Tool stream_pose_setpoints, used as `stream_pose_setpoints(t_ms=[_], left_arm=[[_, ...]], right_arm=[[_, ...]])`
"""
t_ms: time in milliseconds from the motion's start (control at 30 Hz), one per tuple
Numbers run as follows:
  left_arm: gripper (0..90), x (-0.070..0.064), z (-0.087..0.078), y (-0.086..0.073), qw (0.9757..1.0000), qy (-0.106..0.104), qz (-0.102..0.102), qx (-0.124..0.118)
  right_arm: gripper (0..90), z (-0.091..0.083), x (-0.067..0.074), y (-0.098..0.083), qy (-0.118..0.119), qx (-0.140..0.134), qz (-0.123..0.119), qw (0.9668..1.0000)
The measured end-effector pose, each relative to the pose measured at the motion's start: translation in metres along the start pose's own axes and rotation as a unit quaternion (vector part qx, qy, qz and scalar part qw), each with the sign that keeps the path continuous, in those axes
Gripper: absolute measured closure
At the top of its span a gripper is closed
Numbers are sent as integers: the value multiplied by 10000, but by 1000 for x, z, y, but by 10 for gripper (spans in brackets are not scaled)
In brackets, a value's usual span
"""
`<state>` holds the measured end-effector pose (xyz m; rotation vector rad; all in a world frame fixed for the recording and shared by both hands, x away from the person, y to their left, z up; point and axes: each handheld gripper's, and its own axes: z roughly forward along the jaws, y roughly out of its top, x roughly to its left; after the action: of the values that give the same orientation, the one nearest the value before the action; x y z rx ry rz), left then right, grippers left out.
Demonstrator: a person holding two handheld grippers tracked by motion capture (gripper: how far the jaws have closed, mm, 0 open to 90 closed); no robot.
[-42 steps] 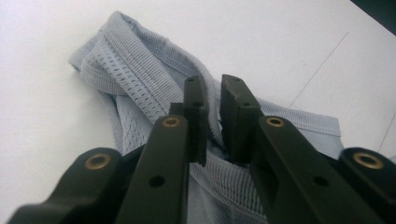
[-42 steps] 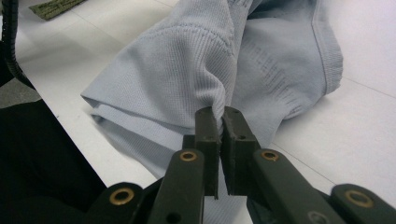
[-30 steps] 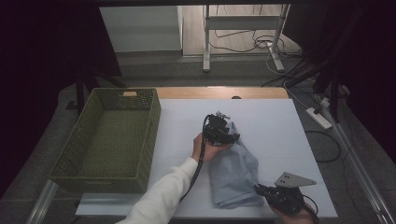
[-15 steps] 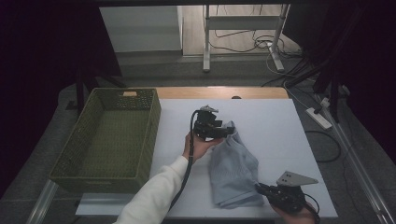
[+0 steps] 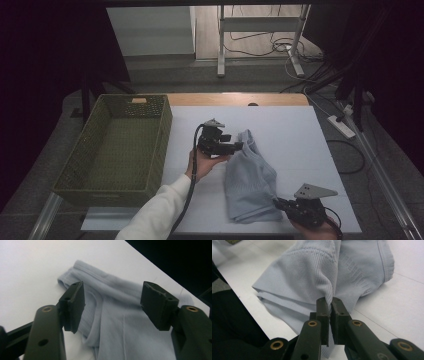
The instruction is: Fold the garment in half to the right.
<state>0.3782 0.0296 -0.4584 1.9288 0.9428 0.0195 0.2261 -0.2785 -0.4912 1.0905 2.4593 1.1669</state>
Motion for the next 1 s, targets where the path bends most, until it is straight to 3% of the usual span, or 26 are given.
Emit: stream_pose_setpoints(t_ms=[300, 433, 500, 633, 767, 867, 1000], left_arm=[[545, -11, 0, -21, 9982, -376, 369, 270], [555, -15, 8, -28, 9972, -369, 480, 444], [556, -15, 13, -30, 9969, -371, 471, 505], [557, -13, 18, -33, 9969, -396, 432, 533], [556, -12, 20, -33, 9970, -405, 408, 515], [556, -12, 20, -34, 9971, -396, 397, 517], [556, -12, 21, -34, 9971, -375, 396, 531]], right_arm=[[851, 2, -1, 0, -31, 53, -15, 10000], [836, 2, 1, 0, -53, 68, -59, 9999], [769, 1, 1, 1, -55, 49, -73, 9999], [546, -2, 7, 7, -36, -127, -207, 9997], [408, -12, 17, 17, -75, -548, -429, 9975], [436, -20, 24, 28, -83, -887, -548, 9945], [662, -15, 27, 45, 279, -995, -572, 9930]])
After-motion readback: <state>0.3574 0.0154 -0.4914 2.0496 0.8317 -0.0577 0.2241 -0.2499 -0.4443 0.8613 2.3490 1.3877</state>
